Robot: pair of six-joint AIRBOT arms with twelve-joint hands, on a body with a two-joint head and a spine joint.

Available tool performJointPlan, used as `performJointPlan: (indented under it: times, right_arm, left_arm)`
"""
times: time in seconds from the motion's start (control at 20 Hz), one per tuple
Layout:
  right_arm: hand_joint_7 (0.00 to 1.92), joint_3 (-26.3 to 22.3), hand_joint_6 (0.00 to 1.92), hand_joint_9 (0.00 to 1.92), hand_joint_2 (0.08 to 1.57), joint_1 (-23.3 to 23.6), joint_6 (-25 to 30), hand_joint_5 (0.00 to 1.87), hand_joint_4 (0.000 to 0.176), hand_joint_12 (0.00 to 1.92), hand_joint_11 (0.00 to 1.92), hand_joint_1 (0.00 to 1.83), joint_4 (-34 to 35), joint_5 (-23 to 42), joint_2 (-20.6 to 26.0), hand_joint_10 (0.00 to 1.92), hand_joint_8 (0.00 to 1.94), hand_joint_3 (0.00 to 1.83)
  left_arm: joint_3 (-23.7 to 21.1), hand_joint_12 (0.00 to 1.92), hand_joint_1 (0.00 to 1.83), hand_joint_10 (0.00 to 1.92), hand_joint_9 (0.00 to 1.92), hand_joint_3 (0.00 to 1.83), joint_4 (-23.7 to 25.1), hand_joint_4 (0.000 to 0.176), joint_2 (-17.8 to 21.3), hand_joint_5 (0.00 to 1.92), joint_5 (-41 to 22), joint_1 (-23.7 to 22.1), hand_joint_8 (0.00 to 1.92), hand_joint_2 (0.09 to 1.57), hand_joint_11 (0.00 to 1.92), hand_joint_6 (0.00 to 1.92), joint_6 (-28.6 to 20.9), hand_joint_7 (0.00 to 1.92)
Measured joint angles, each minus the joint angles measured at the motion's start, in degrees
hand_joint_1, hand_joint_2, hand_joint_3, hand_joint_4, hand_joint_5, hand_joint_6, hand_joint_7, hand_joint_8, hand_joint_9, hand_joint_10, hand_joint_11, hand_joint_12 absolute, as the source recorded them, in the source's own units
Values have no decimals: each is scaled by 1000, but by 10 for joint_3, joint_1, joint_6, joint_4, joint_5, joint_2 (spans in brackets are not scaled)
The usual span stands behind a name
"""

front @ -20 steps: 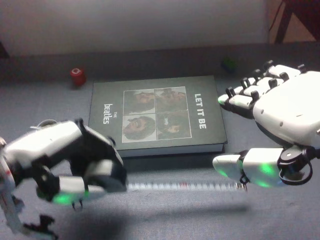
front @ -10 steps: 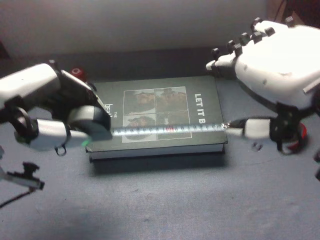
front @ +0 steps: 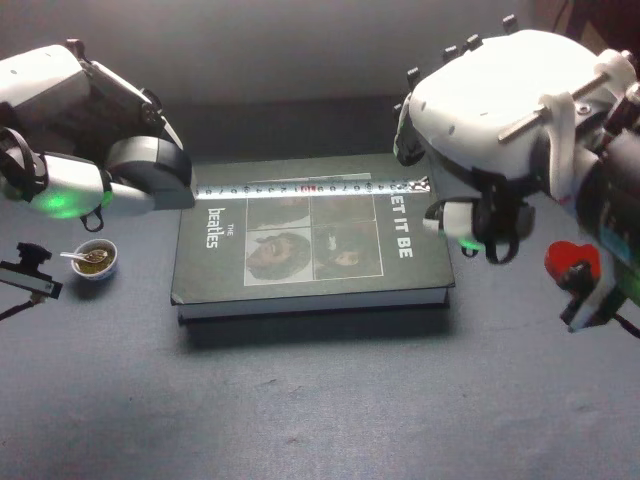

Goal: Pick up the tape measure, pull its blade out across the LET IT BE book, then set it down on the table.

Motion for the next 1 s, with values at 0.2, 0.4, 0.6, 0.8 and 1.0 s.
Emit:
performJointPlan:
  times: [0.2,0.4,0.6,0.8,1.0]
  right_arm:
    - [950,46,0,696,1081,7,10,865,0,1371,402,1042,-8,-5,-45,547,0,3]
    - [947,85,0,689,1088,5,22,855,0,1371,410,1046,-19,-10,-83,552,0,5]
    - [946,109,0,692,1088,-9,35,853,0,1365,406,1041,-16,-16,-106,556,0,3]
    - [957,123,18,699,1090,-8,56,903,0,1338,412,1053,-42,-15,-117,542,3,1]
    - [959,136,10,704,1092,-7,56,887,0,1332,415,1061,-42,-12,-123,537,4,1]
  left_arm:
    - [0,877,1383,1265,927,0,0,0,0,1030,9,5,937,1097,961,685,-6,1007]
    - [5,881,1383,1263,933,0,-30,0,-5,1026,-1,-9,940,1097,971,685,-4,1005]
    - [5,881,1383,1264,931,0,-32,0,-7,1027,0,-14,935,1097,965,687,-3,1008]
    - [6,881,1383,1267,929,0,-34,0,-7,1035,-1,-14,945,1097,965,668,-3,1003]
    - [6,874,1384,1255,935,0,-29,0,-7,1029,0,-17,925,1095,964,689,-4,1013]
